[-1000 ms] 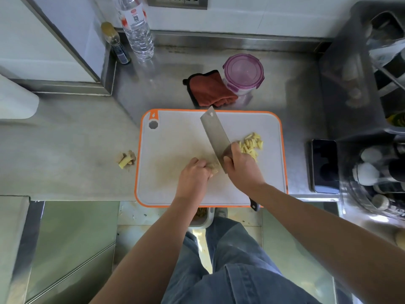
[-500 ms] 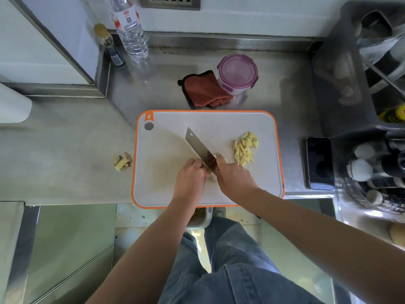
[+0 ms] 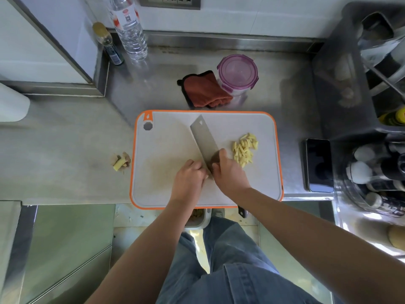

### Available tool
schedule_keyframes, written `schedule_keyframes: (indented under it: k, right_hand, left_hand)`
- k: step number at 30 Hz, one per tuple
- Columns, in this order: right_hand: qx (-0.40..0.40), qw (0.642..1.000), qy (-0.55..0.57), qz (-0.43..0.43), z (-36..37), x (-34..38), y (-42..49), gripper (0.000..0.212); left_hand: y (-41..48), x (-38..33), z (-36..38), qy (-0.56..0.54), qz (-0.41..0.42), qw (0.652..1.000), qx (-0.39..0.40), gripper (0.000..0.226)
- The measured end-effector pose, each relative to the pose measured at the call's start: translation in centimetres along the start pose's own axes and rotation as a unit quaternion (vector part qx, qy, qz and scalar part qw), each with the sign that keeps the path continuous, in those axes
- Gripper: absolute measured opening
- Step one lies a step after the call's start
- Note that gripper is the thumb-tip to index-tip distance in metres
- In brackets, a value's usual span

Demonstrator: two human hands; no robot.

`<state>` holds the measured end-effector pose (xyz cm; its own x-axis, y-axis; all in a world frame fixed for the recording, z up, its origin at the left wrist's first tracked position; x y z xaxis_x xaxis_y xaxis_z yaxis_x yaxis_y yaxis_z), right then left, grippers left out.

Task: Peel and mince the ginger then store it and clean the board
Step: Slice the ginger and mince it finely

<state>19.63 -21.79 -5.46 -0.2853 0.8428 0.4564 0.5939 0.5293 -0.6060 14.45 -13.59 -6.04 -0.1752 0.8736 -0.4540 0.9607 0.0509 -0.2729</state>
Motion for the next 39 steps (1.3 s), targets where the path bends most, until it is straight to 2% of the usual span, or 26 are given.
schedule_keyframes:
  k: [3,7,12,17,21,24,31,35,39]
  right_hand:
    - [-0.011,1.000,-0.008,-0.014,-0.8,1.0,1.3,0.016]
    - [-0.041,0.999,0.001,-0.025,-2.3,0.3,1.2,0.016]
    - [-0.013,0.998,-0.035,-0.055,-1.9,0.2,-0.9,0.014]
    - [-0.001,0.993,-0.091,-0.070,-0.6,0.9,-1.7,0.015]
    - [0.013,0.990,-0.128,-0.057,0.2,1.0,-1.7,0.024]
    - [0.017,0.988,-0.144,-0.045,0.5,1.0,-1.6,0.027]
    - [0.033,0.989,-0.143,-0.018,0.9,1.1,-0.7,0.025]
    - [0.033,0.988,-0.150,-0.021,1.1,1.3,-0.4,0.026]
    - [0.030,0.986,-0.161,-0.030,1.3,1.3,-0.5,0.029]
  left_hand:
    - [0.1,0.2,0.1,-0.005,-0.021,1.000,0.007,0.019]
    - [-0.1,0.4,-0.2,-0.027,-0.062,0.998,0.008,0.004]
    - [-1.1,1.0,-0.7,-0.097,-0.090,0.991,-0.010,0.020]
    - [-2.4,2.8,-0.7,-0.211,-0.174,0.961,-0.048,0.015]
    - [-2.9,3.9,0.9,-0.275,-0.288,0.917,-0.019,0.021]
    - [-2.6,4.2,1.5,-0.294,-0.327,0.898,-0.005,0.018]
    - [-1.2,4.7,2.4,-0.340,-0.340,0.875,0.062,0.012]
    - [-0.3,5.2,2.5,-0.375,-0.342,0.855,0.109,0.018]
    - [-0.2,5.3,2.6,-0.406,-0.345,0.837,0.126,0.015]
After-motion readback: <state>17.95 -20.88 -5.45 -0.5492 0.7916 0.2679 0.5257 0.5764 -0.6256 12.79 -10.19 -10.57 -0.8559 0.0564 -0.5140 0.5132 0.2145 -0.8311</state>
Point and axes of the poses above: each hand's wrist, its own y-axis towards the middle knuckle, its own z-axis out of the palm, x = y × z, the point moved 9 cm from there along y, towards the middle knuckle, and after that the axes turned 15 degrees about x, right-handed, at the moved point
